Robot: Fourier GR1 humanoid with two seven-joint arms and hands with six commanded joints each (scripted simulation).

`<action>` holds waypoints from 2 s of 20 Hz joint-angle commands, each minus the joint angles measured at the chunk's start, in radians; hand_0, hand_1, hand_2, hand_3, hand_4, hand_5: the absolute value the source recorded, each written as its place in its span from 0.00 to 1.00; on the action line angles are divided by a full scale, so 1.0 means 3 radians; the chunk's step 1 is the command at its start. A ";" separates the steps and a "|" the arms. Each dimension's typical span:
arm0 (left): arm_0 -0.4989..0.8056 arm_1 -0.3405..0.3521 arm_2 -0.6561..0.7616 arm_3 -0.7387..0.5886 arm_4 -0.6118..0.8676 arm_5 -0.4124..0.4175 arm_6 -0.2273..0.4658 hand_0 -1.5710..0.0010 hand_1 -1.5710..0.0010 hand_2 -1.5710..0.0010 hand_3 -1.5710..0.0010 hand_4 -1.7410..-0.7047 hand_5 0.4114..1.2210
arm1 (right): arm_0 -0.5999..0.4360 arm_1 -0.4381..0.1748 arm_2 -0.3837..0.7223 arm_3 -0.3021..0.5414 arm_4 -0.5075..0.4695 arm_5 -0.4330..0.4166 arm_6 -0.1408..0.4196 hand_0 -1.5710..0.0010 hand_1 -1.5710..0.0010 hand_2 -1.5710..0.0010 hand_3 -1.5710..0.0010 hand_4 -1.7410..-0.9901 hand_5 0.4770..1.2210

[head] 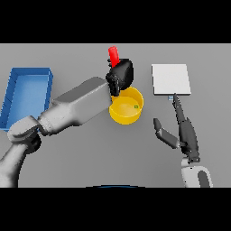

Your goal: Pick up the red beaker and tilt it to pour out 1 green nut into yellow bowl. Pick up the yellow bowl and place it on the metallic measuring scale.

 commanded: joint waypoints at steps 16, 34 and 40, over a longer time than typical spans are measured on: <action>-0.0957 0.0282 0.0825 0.0778 0.0396 0.0234 -0.0262 0.00 0.00 0.00 0.22 0.01 1.00 | -0.0019 0.0007 0.0022 -0.0077 0.0054 -0.0041 0.0060 1.00 1.00 1.00 1.00 0.97 0.27; 0.0310 0.1407 0.3360 0.0882 0.2707 0.1188 0.1181 0.00 0.00 0.00 0.07 0.00 1.00 | -0.0111 0.0033 0.0059 0.0029 0.0070 -0.0051 0.0054 1.00 1.00 1.00 1.00 0.92 0.23; 0.1202 0.1358 0.3639 -0.0109 0.3184 0.1372 0.1719 0.00 0.00 0.00 0.06 0.00 1.00 | -0.0085 -0.0003 0.0088 0.0010 0.0158 -0.0070 0.0059 1.00 1.00 1.00 1.00 0.93 0.23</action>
